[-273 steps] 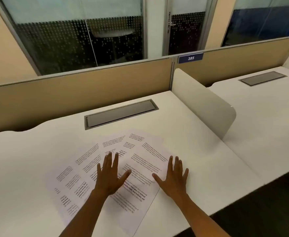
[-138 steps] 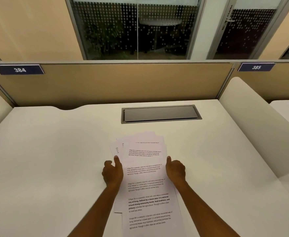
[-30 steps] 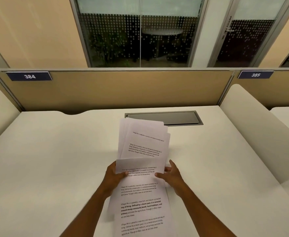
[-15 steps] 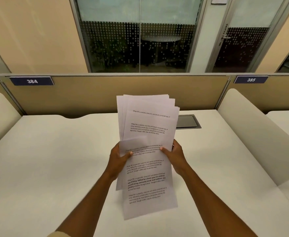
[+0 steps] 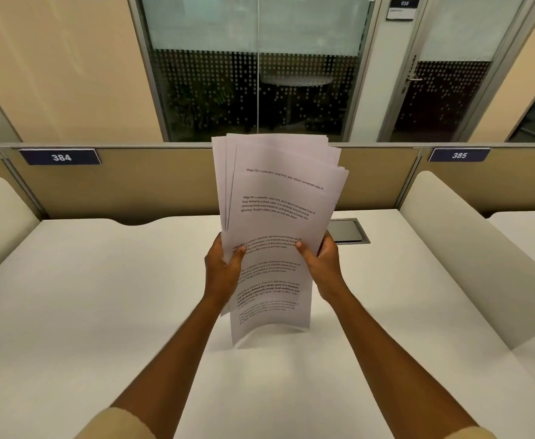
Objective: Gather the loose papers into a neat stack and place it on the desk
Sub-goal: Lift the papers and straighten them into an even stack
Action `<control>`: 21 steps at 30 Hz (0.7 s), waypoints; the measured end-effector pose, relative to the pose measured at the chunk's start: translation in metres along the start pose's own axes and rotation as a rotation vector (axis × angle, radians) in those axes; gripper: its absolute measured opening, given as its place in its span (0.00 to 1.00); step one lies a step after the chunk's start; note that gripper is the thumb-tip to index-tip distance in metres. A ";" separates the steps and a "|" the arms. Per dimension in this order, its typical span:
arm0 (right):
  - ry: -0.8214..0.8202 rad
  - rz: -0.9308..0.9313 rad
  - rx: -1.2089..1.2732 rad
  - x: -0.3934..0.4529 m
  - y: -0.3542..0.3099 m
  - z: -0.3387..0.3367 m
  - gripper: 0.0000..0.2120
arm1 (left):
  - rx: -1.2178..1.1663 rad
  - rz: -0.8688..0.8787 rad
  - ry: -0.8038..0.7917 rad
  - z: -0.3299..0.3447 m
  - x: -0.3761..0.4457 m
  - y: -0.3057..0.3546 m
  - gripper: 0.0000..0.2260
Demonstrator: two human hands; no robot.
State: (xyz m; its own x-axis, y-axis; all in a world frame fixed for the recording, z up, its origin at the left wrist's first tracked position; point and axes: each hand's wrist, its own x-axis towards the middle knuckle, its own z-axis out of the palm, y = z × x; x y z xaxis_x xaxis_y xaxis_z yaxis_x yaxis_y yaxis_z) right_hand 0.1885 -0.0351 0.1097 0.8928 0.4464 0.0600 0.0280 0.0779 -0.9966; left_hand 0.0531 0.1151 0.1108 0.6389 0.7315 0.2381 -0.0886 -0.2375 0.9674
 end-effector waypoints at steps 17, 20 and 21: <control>-0.002 -0.028 0.006 -0.021 0.011 -0.004 0.14 | -0.039 -0.091 0.112 0.007 -0.014 -0.009 0.16; 0.016 -0.029 -0.026 -0.027 0.021 -0.008 0.11 | -0.055 -0.130 0.132 0.008 -0.020 -0.015 0.14; 0.022 -0.029 -0.042 -0.030 0.025 -0.008 0.10 | -0.059 -0.142 0.136 0.008 -0.023 -0.018 0.14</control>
State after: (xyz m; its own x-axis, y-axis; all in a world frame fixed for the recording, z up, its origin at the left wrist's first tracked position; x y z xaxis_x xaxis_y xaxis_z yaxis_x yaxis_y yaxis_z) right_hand 0.1664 -0.0540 0.0820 0.9009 0.4251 0.0879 0.0722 0.0531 -0.9960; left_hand 0.0461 0.0973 0.0875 0.5391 0.8357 0.1049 -0.0522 -0.0912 0.9945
